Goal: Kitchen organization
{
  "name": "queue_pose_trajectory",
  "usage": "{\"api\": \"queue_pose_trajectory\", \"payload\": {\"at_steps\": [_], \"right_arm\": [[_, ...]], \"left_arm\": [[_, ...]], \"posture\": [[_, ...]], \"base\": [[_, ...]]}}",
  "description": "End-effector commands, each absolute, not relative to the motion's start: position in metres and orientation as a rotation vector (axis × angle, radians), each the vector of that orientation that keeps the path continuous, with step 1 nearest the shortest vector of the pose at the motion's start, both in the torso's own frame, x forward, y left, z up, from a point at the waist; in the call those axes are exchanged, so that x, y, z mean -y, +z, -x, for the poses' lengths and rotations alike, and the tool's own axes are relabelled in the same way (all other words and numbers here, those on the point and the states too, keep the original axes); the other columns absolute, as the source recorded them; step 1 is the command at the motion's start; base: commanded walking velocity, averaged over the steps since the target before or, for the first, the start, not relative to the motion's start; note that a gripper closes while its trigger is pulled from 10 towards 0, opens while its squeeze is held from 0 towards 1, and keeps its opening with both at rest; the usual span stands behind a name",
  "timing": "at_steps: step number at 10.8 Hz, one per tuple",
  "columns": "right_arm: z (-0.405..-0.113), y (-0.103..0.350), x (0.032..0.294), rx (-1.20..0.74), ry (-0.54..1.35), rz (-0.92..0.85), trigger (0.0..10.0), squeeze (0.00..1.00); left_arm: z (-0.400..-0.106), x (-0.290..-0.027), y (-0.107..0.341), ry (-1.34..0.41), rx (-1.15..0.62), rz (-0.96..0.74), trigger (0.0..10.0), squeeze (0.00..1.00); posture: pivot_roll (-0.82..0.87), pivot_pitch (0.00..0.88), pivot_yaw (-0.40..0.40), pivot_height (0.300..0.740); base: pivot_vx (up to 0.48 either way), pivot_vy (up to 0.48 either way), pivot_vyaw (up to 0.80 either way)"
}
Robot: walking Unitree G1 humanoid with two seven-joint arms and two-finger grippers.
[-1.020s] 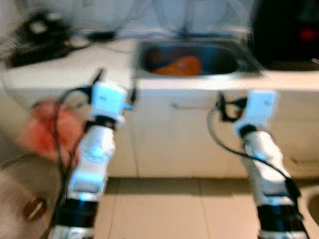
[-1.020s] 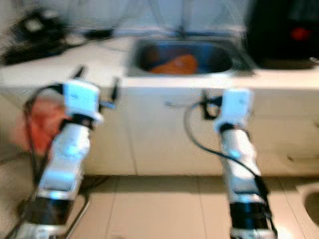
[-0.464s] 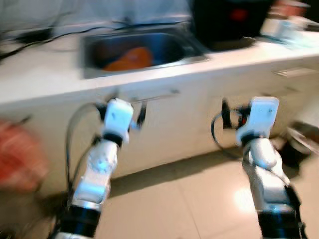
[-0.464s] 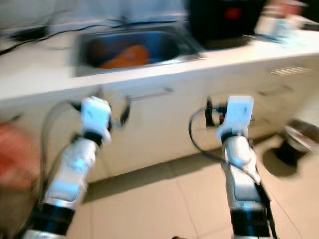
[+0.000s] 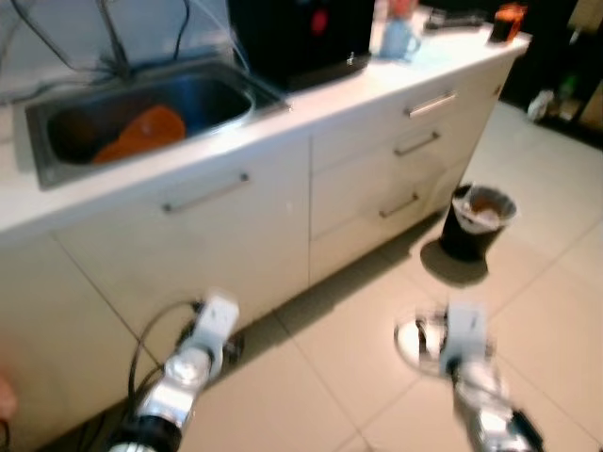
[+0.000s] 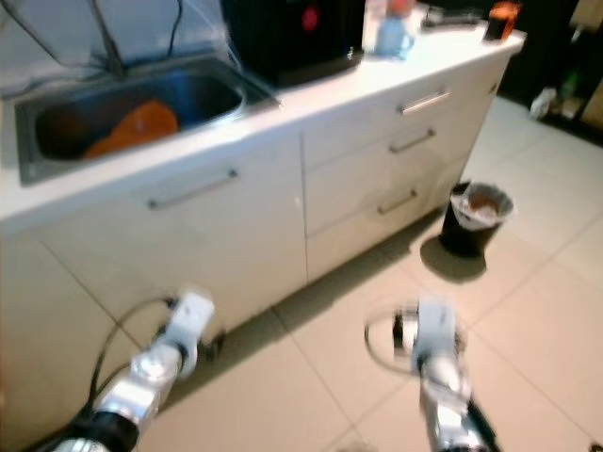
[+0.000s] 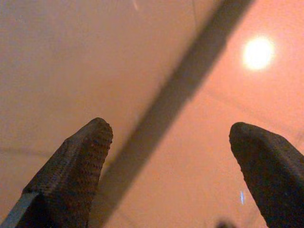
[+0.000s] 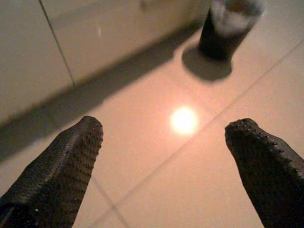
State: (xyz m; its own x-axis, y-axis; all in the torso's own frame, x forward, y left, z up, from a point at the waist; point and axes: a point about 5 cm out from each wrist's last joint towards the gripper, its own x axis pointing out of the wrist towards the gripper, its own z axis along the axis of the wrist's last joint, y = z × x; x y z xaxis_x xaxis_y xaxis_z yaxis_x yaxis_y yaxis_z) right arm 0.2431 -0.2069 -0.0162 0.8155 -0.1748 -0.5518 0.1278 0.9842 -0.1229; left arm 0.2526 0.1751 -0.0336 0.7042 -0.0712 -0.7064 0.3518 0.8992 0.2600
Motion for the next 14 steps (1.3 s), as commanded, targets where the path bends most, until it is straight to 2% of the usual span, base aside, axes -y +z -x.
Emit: {"api": "queue_pose_trajectory", "payload": {"at_steps": [1, 5, 6, 8, 11, 12, 14], "right_arm": [[-0.225, -0.037, 0.209, -0.692, -0.184, 0.052, 10.0, 0.0], [-0.184, -0.075, 0.209, -0.891, -0.199, 0.042, 10.0, 0.0], [-0.178, -0.079, 0.207, -0.91, -0.19, 0.045, 10.0, 0.0], [-0.161, -0.089, 0.203, -0.98, -0.133, 0.114, 10.0, 0.0], [-0.14, -0.097, 0.208, -1.036, -0.058, 0.185, 10.0, 0.0], [-0.13, -0.1, 0.216, -1.072, -0.054, 0.219, 10.0, 0.0], [-0.127, -0.1, 0.218, -1.078, -0.039, 0.244, 10.0, 0.0]], "left_arm": [[-0.242, -0.167, -0.046, -0.339, -0.826, -0.441, 10.0, 0.0], [-0.225, -0.164, -0.062, -0.363, -0.924, -0.415, 10.0, 0.0], [-0.225, -0.165, -0.062, -0.371, -0.925, -0.416, 10.0, 0.0], [-0.221, -0.17, -0.065, -0.413, -0.942, -0.495, 10.0, 0.0], [-0.218, -0.168, -0.067, -0.44, -0.972, -0.48, 10.0, 0.0], [-0.216, -0.168, -0.068, -0.463, -0.985, -0.501, 10.0, 0.0], [-0.215, -0.167, -0.069, -0.473, -0.989, -0.506, 10.0, 0.0]], "posture": [[-0.02, 0.0, 0.074, 0.74], [-0.05, 0.0, 0.099, 0.74], [-0.06, 0.0, 0.106, 0.74], [-0.09, 0.0, 0.125, 0.74], [-0.1, 0.0, 0.125, 0.74], [-0.1, 0.0, 0.125, 0.74], [-0.1, 0.0, 0.125, 0.74]], "base": [[0.0, 0.0, -0.8], [0.0, 0.0, -0.8], [0.0, 0.0, 0.0], [0.0, 0.0, -0.8], [0.0, 0.0, 0.0], [0.255, 0.0, 0.0], [0.336, 0.0, 0.0]]}}
